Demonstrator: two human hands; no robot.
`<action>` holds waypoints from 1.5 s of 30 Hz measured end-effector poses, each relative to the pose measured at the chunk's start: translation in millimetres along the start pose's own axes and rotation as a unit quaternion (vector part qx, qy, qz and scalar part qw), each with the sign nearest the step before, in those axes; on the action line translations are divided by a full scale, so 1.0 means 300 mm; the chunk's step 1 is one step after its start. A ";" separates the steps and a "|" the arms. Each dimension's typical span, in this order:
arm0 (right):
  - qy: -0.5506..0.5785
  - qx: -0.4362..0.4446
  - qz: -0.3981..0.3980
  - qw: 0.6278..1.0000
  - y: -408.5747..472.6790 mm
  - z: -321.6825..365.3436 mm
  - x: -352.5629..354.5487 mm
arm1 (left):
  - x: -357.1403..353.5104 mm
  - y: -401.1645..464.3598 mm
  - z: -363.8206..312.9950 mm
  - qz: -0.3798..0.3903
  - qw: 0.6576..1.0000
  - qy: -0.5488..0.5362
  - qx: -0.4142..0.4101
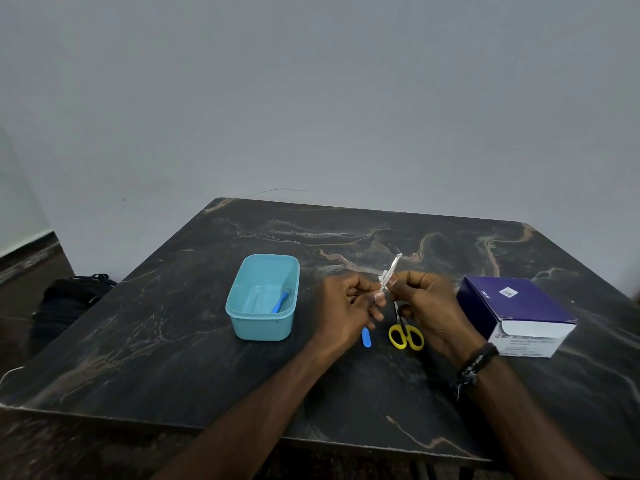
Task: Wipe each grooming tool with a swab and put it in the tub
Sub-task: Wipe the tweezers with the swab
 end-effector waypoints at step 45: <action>0.028 0.024 -0.079 0.996 0.004 0.015 0.022 | -0.013 -0.012 -0.003 0.026 1.000 -0.010 0.002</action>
Point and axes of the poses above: each hand's wrist, its own y-axis towards the middle knuckle, its own x-axis out of the back of the hand, z = x × y, the point moved 4 cm from there along y, towards the middle knuckle, and after that the axes turned 6 degrees about -z, right-handed, at the moved point
